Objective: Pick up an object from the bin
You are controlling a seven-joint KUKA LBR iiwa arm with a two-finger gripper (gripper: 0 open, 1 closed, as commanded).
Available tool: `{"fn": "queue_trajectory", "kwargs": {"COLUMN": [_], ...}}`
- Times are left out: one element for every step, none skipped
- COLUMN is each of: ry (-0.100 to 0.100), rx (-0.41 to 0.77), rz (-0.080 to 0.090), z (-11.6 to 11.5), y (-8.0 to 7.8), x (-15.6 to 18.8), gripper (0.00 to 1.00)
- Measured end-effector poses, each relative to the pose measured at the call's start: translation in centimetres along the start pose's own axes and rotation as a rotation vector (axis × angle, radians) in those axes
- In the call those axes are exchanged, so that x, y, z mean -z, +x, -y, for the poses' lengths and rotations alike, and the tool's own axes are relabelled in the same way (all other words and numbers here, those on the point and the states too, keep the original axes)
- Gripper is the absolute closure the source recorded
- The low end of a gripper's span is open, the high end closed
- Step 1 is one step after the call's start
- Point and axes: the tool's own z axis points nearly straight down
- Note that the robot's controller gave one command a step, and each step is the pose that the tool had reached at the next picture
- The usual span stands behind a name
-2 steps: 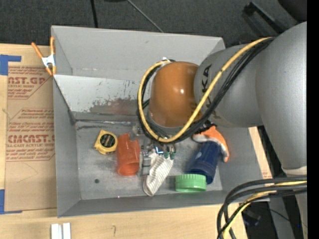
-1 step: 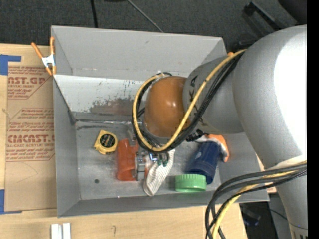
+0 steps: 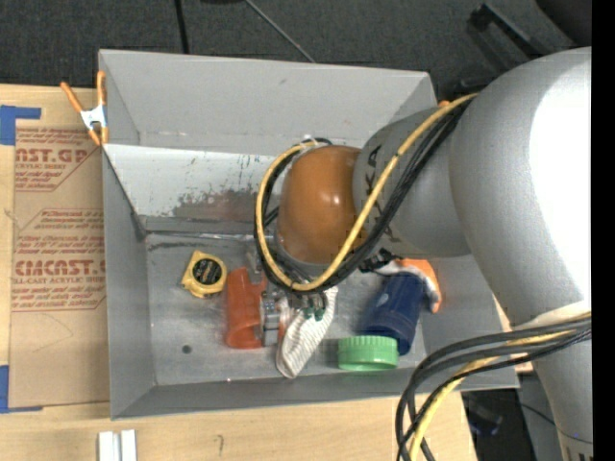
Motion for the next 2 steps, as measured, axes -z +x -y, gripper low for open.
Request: {"fn": "queue_trajectory", "kwargs": {"ry": [0.000,0.001], "rx": [0.000,0.000], "rz": [0.000,-0.003], "z": [0.00,-0.02], "y": [0.00,-0.07], "x": [0.00,0.12], "gripper": [1.00,1.00]}}
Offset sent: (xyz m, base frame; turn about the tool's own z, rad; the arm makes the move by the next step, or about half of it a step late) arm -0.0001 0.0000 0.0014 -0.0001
